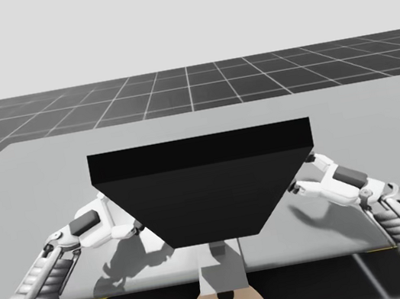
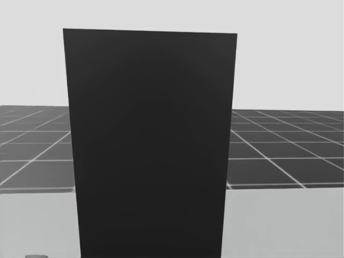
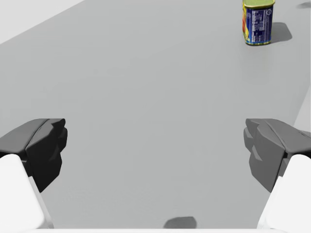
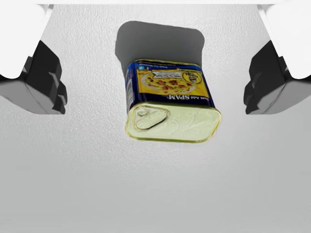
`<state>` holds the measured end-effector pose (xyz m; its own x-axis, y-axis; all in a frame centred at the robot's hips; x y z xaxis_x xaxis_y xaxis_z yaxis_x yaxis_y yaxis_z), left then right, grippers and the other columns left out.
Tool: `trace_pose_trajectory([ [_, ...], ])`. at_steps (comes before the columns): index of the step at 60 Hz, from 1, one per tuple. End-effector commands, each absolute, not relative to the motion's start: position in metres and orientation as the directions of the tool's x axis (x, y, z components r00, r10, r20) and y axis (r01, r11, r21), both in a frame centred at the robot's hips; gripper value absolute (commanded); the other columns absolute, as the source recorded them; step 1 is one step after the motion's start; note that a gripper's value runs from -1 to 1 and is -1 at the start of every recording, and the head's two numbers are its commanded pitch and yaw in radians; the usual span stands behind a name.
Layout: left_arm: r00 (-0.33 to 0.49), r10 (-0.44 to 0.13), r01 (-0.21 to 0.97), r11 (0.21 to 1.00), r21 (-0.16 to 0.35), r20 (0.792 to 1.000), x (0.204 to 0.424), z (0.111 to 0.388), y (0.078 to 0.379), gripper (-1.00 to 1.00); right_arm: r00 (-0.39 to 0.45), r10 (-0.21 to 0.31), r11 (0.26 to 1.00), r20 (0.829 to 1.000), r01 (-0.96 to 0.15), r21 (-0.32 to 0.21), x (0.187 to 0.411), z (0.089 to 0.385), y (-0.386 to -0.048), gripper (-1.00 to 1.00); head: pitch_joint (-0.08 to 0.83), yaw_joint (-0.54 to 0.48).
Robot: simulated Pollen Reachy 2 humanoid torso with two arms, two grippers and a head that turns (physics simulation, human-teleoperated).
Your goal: Reach around the screen and pick up the object behind it.
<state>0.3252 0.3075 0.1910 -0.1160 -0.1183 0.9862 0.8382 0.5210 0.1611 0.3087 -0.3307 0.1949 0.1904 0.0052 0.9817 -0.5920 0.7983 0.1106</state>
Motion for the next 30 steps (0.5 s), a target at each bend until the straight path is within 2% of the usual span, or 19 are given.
trace_pose_trajectory([
  [1, -0.12, -0.124, 0.838, 0.519, 0.168, 0.985, 0.325, 0.19, 0.307, -1.0, 0.164, 0.005, 0.77, 0.987, -0.63, 0.101, 0.336, 0.185, -0.314, -1.0, 0.062, -0.07],
  [13, -0.128, -0.133, 0.84, 0.513, 0.179, 0.983, 0.324, 0.19, 0.307, -1.0, 0.15, 0.053, 0.734, 0.987, -0.676, 0.063, 0.356, 0.169, -0.283, -1.0, 0.072, -0.07],
  [29, -0.137, -0.145, 0.842, 0.504, 0.192, 0.98, 0.322, 0.189, 0.305, -1.0, 0.164, 0.055, 0.75, 0.985, -0.658, 0.068, 0.375, 0.145, -0.274, -1.0, 0.089, -0.07],
  [30, -0.137, -0.146, 0.843, 0.503, 0.193, 0.98, 0.322, 0.189, 0.305, -1.0, 0.144, 0.077, 0.764, 0.987, -0.645, 0.034, 0.376, 0.142, -0.274, -1.0, 0.091, -0.07],
])
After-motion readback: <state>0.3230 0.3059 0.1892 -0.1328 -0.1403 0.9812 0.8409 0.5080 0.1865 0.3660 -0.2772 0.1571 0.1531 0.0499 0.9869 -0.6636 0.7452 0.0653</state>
